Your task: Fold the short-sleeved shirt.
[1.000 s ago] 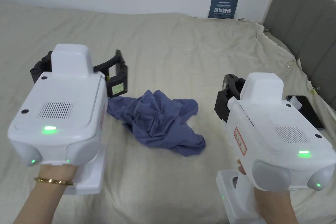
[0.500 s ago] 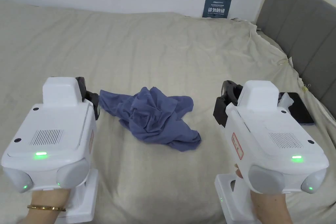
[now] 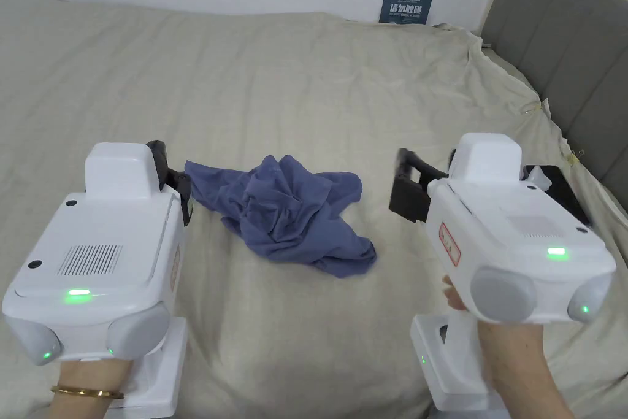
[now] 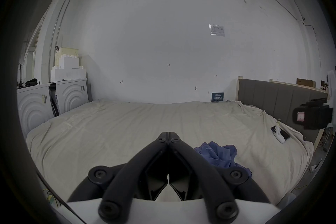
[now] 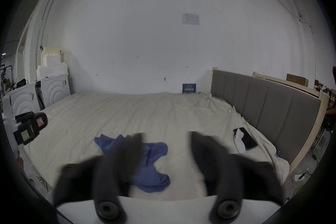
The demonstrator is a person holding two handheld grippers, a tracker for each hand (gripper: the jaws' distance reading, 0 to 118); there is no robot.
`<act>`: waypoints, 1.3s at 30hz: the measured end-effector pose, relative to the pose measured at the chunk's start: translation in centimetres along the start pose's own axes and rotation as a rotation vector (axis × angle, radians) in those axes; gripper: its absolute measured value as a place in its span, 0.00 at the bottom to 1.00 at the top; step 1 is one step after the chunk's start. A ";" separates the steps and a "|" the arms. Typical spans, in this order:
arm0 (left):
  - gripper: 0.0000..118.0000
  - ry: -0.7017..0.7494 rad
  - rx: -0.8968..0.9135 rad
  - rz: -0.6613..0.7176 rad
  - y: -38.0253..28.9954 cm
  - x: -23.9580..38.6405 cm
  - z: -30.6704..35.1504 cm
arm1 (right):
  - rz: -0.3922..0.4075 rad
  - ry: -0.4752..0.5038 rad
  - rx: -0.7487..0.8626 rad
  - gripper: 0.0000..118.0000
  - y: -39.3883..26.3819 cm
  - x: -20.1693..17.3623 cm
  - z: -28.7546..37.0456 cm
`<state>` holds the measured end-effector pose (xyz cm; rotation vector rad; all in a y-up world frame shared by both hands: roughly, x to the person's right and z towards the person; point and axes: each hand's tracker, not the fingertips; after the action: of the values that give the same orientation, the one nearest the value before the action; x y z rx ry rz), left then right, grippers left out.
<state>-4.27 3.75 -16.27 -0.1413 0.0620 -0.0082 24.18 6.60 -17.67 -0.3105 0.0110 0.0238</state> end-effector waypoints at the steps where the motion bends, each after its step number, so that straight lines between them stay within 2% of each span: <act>1: 0.00 0.000 0.001 0.002 0.0 -0.1 0.0 | 0.004 -0.012 -0.043 0.89 0.3 -0.1 -0.7; 3: 0.00 0.002 0.002 0.005 0.1 -0.2 0.0 | 0.004 -0.031 -0.101 0.91 0.5 0.0 -2.5; 6: 0.00 0.011 -0.003 0.008 0.1 -0.4 -0.3 | 0.067 -0.025 -0.249 0.92 0.6 -0.3 -6.0; 8: 0.00 0.010 -0.004 0.016 0.1 -0.4 -0.4 | 0.061 -0.012 -0.364 0.93 0.2 -0.2 -8.8; 12: 0.00 0.009 -0.005 0.020 0.1 -0.4 -0.7 | -0.048 0.072 -0.683 0.92 -2.0 0.4 -14.7; 14: 0.00 0.010 -0.008 0.014 0.1 -0.5 -0.8 | -0.084 0.060 -0.768 0.89 -3.6 0.5 -16.7; 16: 0.00 0.026 -0.018 0.003 -0.2 -0.6 -1.2 | -0.086 0.041 -0.793 0.82 -5.0 0.4 -18.2; 19: 0.00 0.038 -0.036 0.008 -0.6 -0.9 -1.8 | -0.065 -0.043 -0.854 0.68 -7.1 0.4 -20.0; 25: 0.00 0.050 -0.067 0.021 -1.3 -1.4 -3.0 | -0.126 -0.027 -0.867 0.35 -9.0 0.5 -21.3; 28: 0.00 0.051 -0.086 0.020 -1.6 -1.4 -3.8 | -0.117 -0.009 -0.863 0.10 -9.4 -0.1 -21.6; 29: 0.00 0.051 -0.090 0.019 -1.7 -1.3 -4.0 | -0.131 0.009 -0.859 0.04 -9.4 -0.3 -21.6; 30: 0.00 0.051 -0.096 0.020 -1.8 -1.3 -4.2 | -0.147 0.014 -0.856 0.04 -9.3 -0.5 -21.6; 31: 0.06 0.053 -0.101 0.033 -1.8 -1.4 -4.5 | -0.130 -0.002 -0.857 0.04 -9.2 -0.7 -21.6; 32: 0.22 0.039 -0.118 0.060 -1.7 -1.6 -4.9 | -0.103 0.010 -0.860 0.04 -9.2 -0.6 -21.7; 33: 0.41 0.025 -0.155 0.086 -1.6 -1.9 -5.6 | -0.088 0.016 -0.857 0.04 -9.1 -0.5 -21.6; 34: 0.41 0.024 -0.181 0.111 -1.5 -2.2 -6.6 | -0.091 0.020 -0.852 0.04 -9.0 -0.3 -21.4; 35: 0.49 0.017 -0.213 0.116 -1.4 -2.5 -7.6 | -0.097 0.023 -0.840 0.04 -8.8 -0.1 -21.0; 36: 0.64 0.009 -0.249 0.119 -1.3 -2.9 -9.1 | -0.110 0.030 -0.813 0.04 -8.5 0.1 -20.7; 38: 1.00 0.022 -0.339 0.078 -1.1 -3.1 -12.3 | -0.107 0.040 -0.778 0.04 -7.8 0.3 -19.8; 39: 1.00 0.026 -0.361 0.057 -0.8 -3.2 -13.6 | -0.105 0.045 -0.759 0.04 -7.5 0.5 -19.5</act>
<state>-8.33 1.04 -29.41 -0.5002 0.0930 0.0584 24.68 -6.49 -33.96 -1.0699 0.0305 -0.0861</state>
